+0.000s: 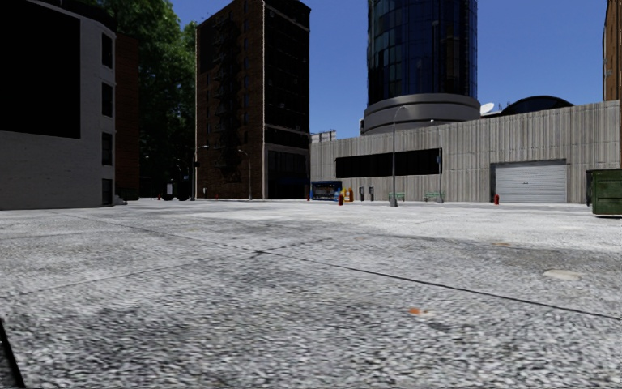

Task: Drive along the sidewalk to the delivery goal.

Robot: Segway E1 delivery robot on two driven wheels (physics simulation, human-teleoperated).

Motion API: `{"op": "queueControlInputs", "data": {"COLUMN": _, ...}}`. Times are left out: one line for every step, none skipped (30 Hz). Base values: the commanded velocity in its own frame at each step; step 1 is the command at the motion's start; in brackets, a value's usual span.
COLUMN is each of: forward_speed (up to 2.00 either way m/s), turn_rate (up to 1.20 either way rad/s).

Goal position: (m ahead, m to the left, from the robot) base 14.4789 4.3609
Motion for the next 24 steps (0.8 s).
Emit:
{"op": "queueControlInputs", "data": {"forward_speed": 2.0, "turn_rate": 0.31}}
{"op": "queueControlInputs", "data": {"forward_speed": 2.0, "turn_rate": 0.32}}
{"op": "queueControlInputs", "data": {"forward_speed": 2.0, "turn_rate": 0.33}}
{"op": "queueControlInputs", "data": {"forward_speed": 2.0, "turn_rate": 0.33}}
{"op": "queueControlInputs", "data": {"forward_speed": 2.0, "turn_rate": 0.34}}
{"op": "queueControlInputs", "data": {"forward_speed": 2.0, "turn_rate": 0.35}}
{"op": "queueControlInputs", "data": {"forward_speed": 2.0, "turn_rate": 0.36}}
{"op": "queueControlInputs", "data": {"forward_speed": 2.0, "turn_rate": 0.36}}
{"op": "queueControlInputs", "data": {"forward_speed": 2.0, "turn_rate": 0.37}}
{"op": "queueControlInputs", "data": {"forward_speed": 2.0, "turn_rate": 0.38}}
{"op": "queueControlInputs", "data": {"forward_speed": 2.0, "turn_rate": 0.39}}
{"op": "queueControlInputs", "data": {"forward_speed": 2.0, "turn_rate": 0.4}}
{"op": "queueControlInputs", "data": {"forward_speed": 2.0, "turn_rate": 0.4}}
{"op": "queueControlInputs", "data": {"forward_speed": 2.0, "turn_rate": 0.44}}
{"op": "queueControlInputs", "data": {"forward_speed": 2.0, "turn_rate": 0.47}}
{"op": "queueControlInputs", "data": {"forward_speed": 2.0, "turn_rate": 0.47}}
{"op": "queueControlInputs", "data": {"forward_speed": 2.0, "turn_rate": 0.47}}
{"op": "queueControlInputs", "data": {"forward_speed": 2.0, "turn_rate": 0.47}}
{"op": "queueControlInputs", "data": {"forward_speed": 2.0, "turn_rate": 0.48}}
{"op": "queueControlInputs", "data": {"forward_speed": 2.0, "turn_rate": 0.48}}
{"op": "queueControlInputs", "data": {"forward_speed": 2.0, "turn_rate": 0.48}}
{"op": "queueControlInputs", "data": {"forward_speed": 2.0, "turn_rate": 0.46}}
{"op": "queueControlInputs", "data": {"forward_speed": 2.0, "turn_rate": 0.39}}
{"op": "queueControlInputs", "data": {"forward_speed": 2.0, "turn_rate": 0.33}}
